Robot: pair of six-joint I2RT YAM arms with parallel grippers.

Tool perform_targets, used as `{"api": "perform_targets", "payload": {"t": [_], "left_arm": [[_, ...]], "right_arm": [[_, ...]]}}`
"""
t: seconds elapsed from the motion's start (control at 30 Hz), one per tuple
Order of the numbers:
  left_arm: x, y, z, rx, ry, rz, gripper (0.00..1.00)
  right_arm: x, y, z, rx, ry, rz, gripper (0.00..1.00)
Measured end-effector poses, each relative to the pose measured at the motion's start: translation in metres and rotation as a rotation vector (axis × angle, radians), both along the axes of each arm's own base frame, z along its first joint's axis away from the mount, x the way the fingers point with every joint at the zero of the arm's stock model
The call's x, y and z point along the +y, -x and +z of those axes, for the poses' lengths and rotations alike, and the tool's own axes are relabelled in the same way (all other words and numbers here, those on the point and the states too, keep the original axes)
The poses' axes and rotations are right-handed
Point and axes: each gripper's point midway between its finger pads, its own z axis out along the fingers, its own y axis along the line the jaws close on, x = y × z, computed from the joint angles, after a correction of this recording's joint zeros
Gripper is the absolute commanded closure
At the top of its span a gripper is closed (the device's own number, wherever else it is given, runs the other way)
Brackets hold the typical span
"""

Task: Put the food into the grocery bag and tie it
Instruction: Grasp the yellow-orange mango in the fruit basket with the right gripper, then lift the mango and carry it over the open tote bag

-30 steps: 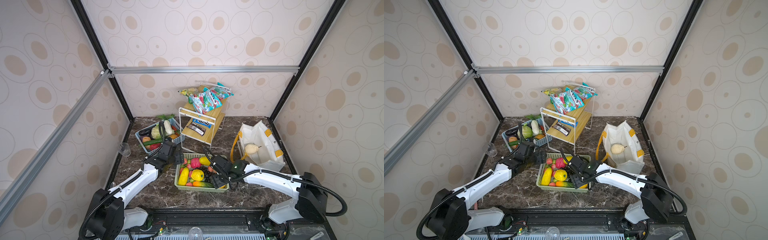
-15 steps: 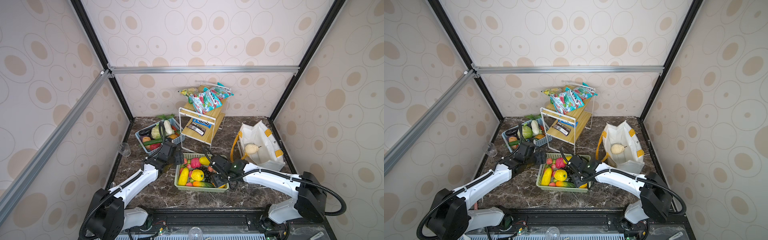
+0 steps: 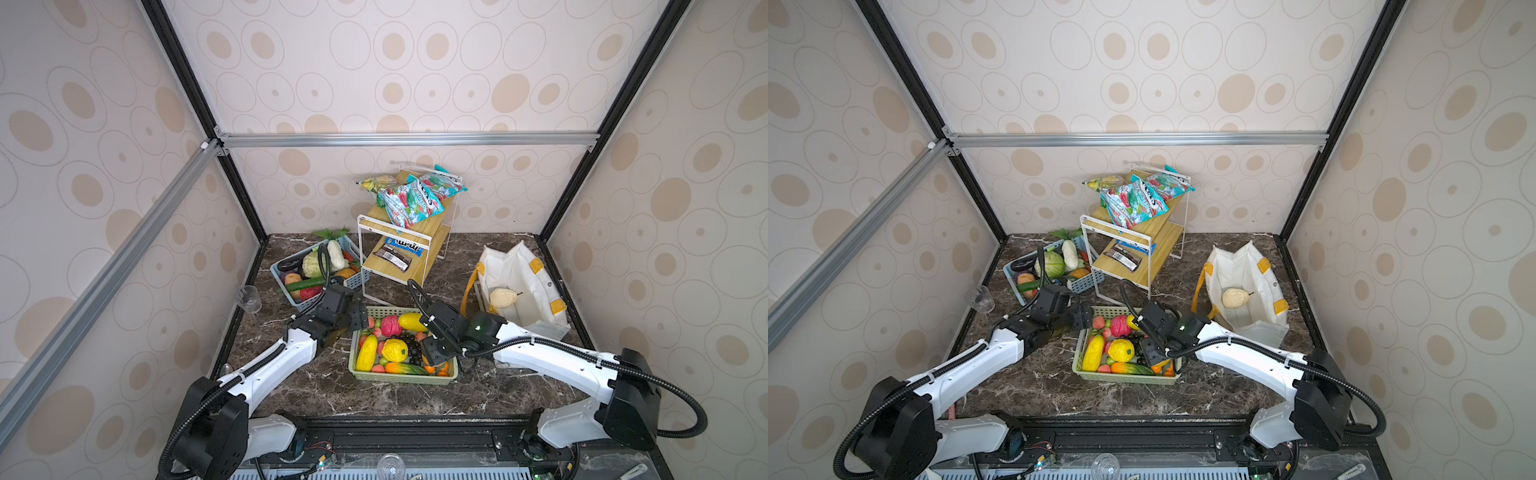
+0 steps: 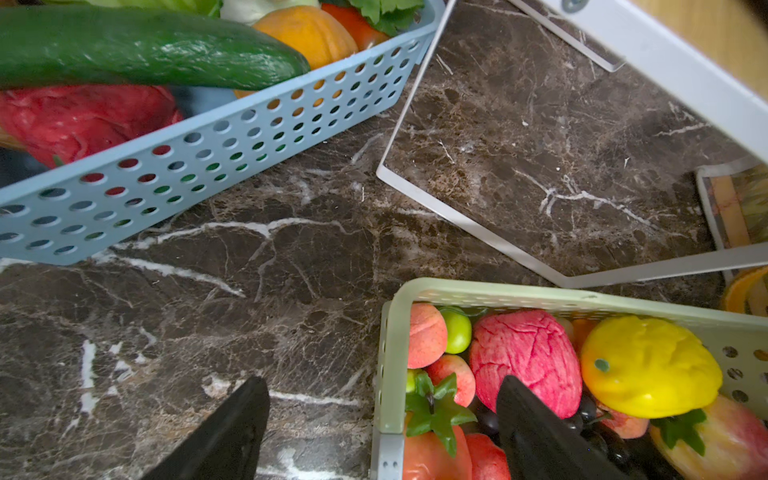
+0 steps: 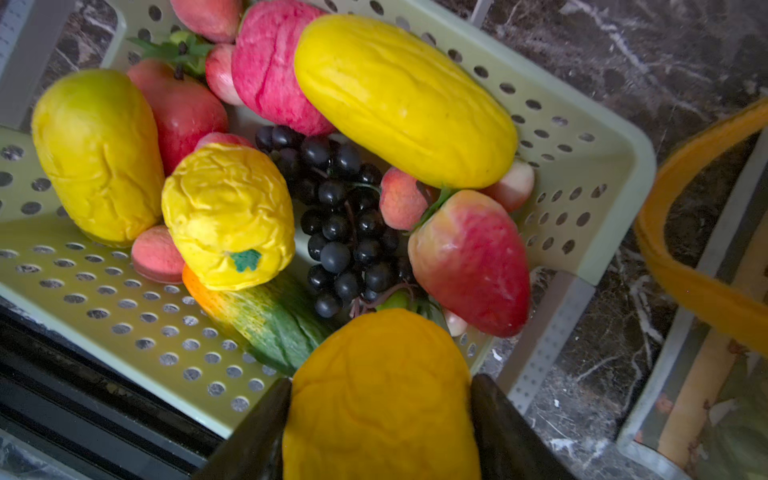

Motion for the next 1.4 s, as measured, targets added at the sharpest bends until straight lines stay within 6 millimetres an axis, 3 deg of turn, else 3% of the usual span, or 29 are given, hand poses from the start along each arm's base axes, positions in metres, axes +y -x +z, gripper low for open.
{"api": "perform_targets", "payload": {"t": [0.3,0.63,0.83,1.07,1.4], "left_arm": [[0.001,0.002,-0.002,0.004,0.0,0.002,0.14],[0.001,0.003,0.001,-0.005,0.002,0.003,0.14],[0.001,0.003,0.001,-0.005,0.002,0.003,0.14],[0.001,0.003,0.001,-0.004,0.002,0.003,0.14],[0.003,0.005,-0.001,0.006,-0.007,0.005,0.14]], "right_arm": [[0.013,-0.021,0.039,-0.079,-0.043,-0.01,0.38],[-0.003,-0.043,0.062,-0.11,-0.041,-0.054,0.38],[-0.035,-0.059,0.07,-0.114,-0.03,-0.124,0.37],[-0.079,-0.086,0.099,-0.168,-0.063,-0.234,0.37],[-0.133,-0.118,0.126,-0.222,-0.094,-0.375,0.37]]}}
